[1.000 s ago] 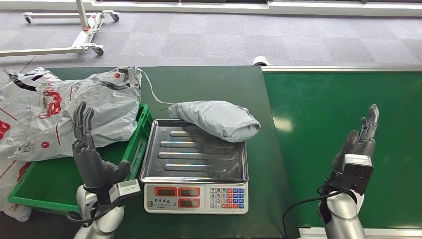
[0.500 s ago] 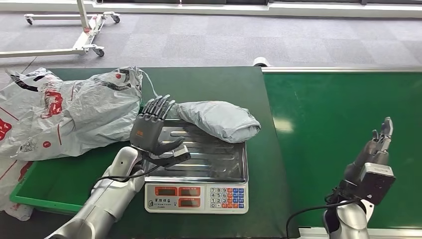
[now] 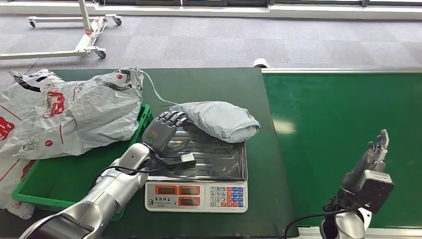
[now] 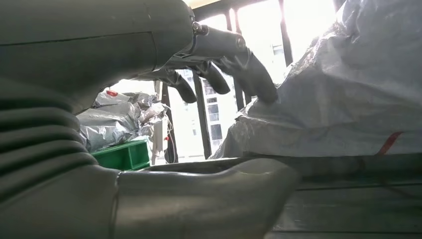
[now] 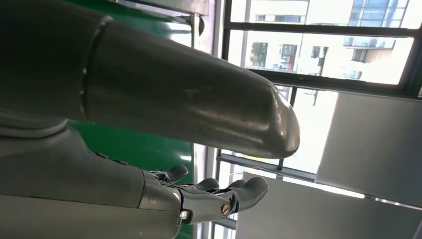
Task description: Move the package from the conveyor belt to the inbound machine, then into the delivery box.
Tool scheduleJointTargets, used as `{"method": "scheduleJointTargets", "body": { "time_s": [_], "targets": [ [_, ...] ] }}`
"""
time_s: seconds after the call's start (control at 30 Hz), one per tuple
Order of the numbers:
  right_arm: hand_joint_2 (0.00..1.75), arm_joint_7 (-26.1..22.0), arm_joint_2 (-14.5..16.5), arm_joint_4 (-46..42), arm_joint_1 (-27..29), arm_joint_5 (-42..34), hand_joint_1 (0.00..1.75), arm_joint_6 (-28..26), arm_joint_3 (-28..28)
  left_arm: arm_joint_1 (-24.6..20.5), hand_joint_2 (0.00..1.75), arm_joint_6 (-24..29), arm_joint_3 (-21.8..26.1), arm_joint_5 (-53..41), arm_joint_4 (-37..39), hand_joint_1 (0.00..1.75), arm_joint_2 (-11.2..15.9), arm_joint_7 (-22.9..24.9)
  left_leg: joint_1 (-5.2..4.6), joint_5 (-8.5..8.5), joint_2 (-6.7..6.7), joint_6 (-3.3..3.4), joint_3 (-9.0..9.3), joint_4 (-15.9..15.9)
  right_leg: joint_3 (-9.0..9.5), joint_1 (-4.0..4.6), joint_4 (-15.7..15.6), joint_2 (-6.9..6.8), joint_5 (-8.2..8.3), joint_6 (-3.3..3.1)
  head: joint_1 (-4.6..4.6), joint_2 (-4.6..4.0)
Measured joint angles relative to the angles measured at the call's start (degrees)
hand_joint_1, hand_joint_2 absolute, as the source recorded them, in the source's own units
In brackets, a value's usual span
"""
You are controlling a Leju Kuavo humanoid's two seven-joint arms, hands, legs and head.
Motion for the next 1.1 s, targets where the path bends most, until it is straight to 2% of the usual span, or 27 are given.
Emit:
{"method": "scheduleJointTargets", "body": {
  "time_s": [0.03, 0.1, 0.17, 0.23, 0.33, 0.43, 0.57, 0.83, 0.97, 1.0, 1.1],
  "targets": [
    [0.00, 0.0, 0.1, 0.0, 0.1, 0.0, 0.00, 0.0, -0.2, -0.1, 1.75, 0.0, -0.1, 0.1, 0.2, 1.68, -0.1, -0.2, 0.00, 0.00, 0.00, 0.00, 0.00, 0.0, 0.01, 0.00, 0.0, 0.00, 0.00, 0.00, 0.00, 0.00],
    [0.00, 0.0, 0.1, 0.0, 0.2, 0.0, 0.00, 0.1, -0.4, -0.2, 1.75, 0.0, -0.2, 0.3, 0.5, 0.87, -0.2, -0.5, -0.01, 0.00, 0.00, 0.00, 0.02, 0.0, 0.03, -0.01, 0.0, -0.01, 0.00, 0.00, 0.00, 0.00],
    [0.00, 0.1, 0.2, 0.0, 0.3, 0.0, 0.00, 0.2, -0.5, -0.4, 0.87, 0.6, -0.2, 0.9, 0.7, 0.00, -0.3, -1.4, -0.02, 0.00, 0.00, 0.00, 0.05, 0.0, 0.05, -0.02, 0.0, -0.01, 0.00, 0.00, 0.00, 0.00],
    [0.00, 0.3, 0.4, 0.0, 0.7, 0.0, 0.00, 0.6, -0.8, -0.4, 0.00, 2.1, -0.2, 2.4, 0.7, 0.00, -0.4, -3.6, -0.02, 0.00, 0.00, 0.01, 0.06, 0.0, 0.07, -0.03, 0.0, -0.02, 0.00, 0.00, 0.00, 0.00],
    [0.00, 0.6, 0.7, 0.0, 1.2, 0.1, 0.00, 1.2, -1.3, -0.2, 0.00, 4.0, -0.2, 5.7, 0.0, 0.00, -0.8, -7.6, -0.03, 0.00, -0.01, 0.01, 0.06, 0.0, 0.07, -0.03, 0.0, -0.05, 0.00, 0.01, 0.00, 0.00],
    [0.00, 0.8, 1.1, 0.0, 1.5, 0.3, 0.00, 1.8, -1.6, 1.2, 0.00, 4.3, -0.2, 7.5, -0.7, 0.00, -1.6, -9.1, -0.02, 0.01, 0.02, 0.01, -0.05, 0.0, -0.08, -0.02, 0.0, 0.01, 0.03, -0.01, 0.00, 0.00],
    [0.00, 0.9, 1.6, 0.0, 1.8, 0.9, 0.00, 2.4, -1.7, 2.3, 0.00, 4.1, -0.2, 7.3, -0.9, 0.00, -2.8, -7.8, -0.02, 0.09, 0.03, 0.00, -0.33, 0.0, -0.36, -0.02, 0.0, 0.04, 0.11, 0.01, 0.00, 0.00],
    [0.00, 1.2, 3.5, 0.2, 2.1, 2.7, 0.00, 3.3, -1.6, 1.2, 0.00, 1.5, -1.2, 4.2, 1.4, 0.00, -4.9, -3.6, -0.03, 0.09, 0.01, -0.01, -0.59, 0.0, -0.61, -0.02, 0.0, 0.03, 0.11, 0.02, 0.00, 0.00],
    [0.00, 1.5, 4.2, 0.7, 2.1, 3.0, 0.00, 3.6, -1.3, 0.5, 1.75, 1.6, -2.2, 2.5, 2.6, 0.00, -5.8, -1.6, -0.03, 0.09, 0.01, -0.01, -0.66, 0.0, -0.67, -0.02, 0.0, 0.03, 0.11, 0.02, 0.00, 0.00],
    [0.00, 1.6, 4.3, 1.0, 2.1, 3.1, 0.00, 3.6, -1.1, 0.4, 1.75, 2.0, -2.3, 2.4, 2.8, 0.00, -5.9, -1.3, -0.02, 0.09, 0.01, -0.01, -0.67, 0.0, -0.68, -0.01, 0.0, 0.03, 0.11, 0.02, 0.00, 0.00],
    [0.00, 1.7, 4.6, 2.2, 2.0, 3.1, 0.00, 3.8, -0.3, -0.3, 0.44, 3.5, -2.3, 2.9, 3.4, 0.00, -6.0, -0.3, -0.02, 0.09, 0.01, -0.01, -0.68, 0.0, -0.69, 0.00, 0.0, 0.04, 0.11, 0.02, 0.00, 0.00]
  ]
}}
